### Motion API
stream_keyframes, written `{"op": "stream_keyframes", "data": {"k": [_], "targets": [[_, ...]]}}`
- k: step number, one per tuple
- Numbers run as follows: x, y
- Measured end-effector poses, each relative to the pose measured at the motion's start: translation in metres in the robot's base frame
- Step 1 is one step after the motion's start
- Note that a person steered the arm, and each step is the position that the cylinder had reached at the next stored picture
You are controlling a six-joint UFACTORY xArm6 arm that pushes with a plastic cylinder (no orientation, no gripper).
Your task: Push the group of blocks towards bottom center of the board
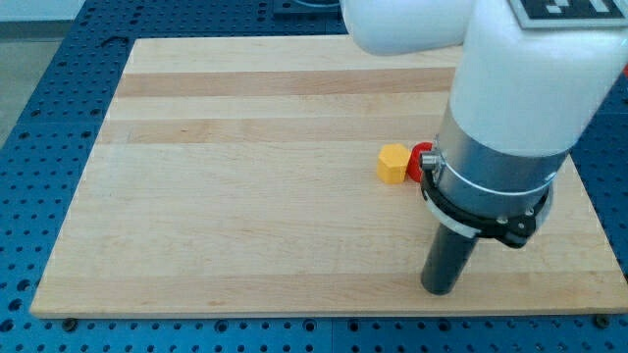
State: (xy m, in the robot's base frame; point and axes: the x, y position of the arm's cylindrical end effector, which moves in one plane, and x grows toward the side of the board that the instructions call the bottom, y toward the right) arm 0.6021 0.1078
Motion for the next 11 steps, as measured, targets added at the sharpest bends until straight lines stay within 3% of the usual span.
{"op": "stream_keyframes", "data": {"k": [1, 2, 4, 5, 7, 9, 11], "targets": [[0.016, 0.028], [0.014, 0.113], [-0.048, 0.237], [-0.067, 0.237], [-0.166, 0.237], [-0.168, 0.175], [-0.168, 0.047]]}}
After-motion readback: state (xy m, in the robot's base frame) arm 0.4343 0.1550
